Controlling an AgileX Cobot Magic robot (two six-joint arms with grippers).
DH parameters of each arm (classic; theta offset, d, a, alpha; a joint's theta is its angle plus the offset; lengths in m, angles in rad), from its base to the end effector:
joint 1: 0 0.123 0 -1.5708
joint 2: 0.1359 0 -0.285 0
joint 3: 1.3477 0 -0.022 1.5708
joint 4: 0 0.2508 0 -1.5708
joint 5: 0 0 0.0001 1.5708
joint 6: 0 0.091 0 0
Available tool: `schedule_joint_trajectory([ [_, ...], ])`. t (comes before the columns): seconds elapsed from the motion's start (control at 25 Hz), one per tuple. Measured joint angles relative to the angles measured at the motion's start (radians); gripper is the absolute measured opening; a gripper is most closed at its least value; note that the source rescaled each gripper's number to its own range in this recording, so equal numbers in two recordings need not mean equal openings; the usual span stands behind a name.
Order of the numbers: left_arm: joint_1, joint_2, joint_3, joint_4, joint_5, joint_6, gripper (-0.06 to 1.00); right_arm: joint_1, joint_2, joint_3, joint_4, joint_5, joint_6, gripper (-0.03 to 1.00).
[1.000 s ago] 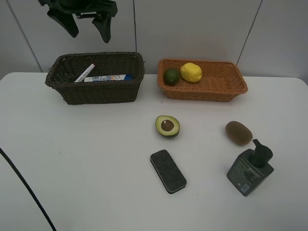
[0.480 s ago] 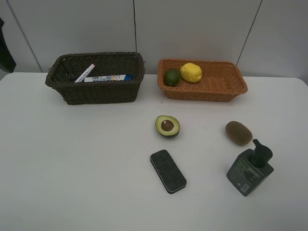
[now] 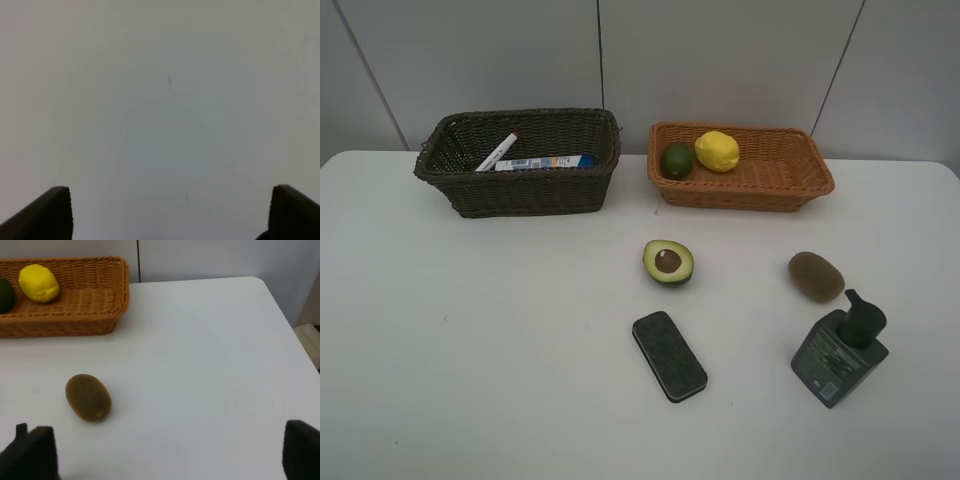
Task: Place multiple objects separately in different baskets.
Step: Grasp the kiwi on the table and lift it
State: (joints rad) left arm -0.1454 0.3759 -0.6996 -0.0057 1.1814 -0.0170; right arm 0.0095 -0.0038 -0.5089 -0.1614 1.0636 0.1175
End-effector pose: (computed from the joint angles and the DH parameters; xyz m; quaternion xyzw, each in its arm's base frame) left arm 0.0374 -0.0060 0.3195 0.0591 0.9191 -0.0344 0.3880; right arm -0.0070 -0.0129 0.2804 0.0495 0.8465 -0.0471 0.5281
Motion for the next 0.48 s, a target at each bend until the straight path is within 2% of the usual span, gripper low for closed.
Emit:
schedule_joint_trajectory([
  [0.2,0.0,-0.227,0.097,-0.044,-0.059,0.078,1.0,0.0,0.0,0.0,0.0,0.0,0.0,0.98],
  [0.48,0.0,-0.379,0.167,-0.071,-0.124,0.121,1.0,0.0,0.0,0.0,0.0,0.0,0.0,0.98],
])
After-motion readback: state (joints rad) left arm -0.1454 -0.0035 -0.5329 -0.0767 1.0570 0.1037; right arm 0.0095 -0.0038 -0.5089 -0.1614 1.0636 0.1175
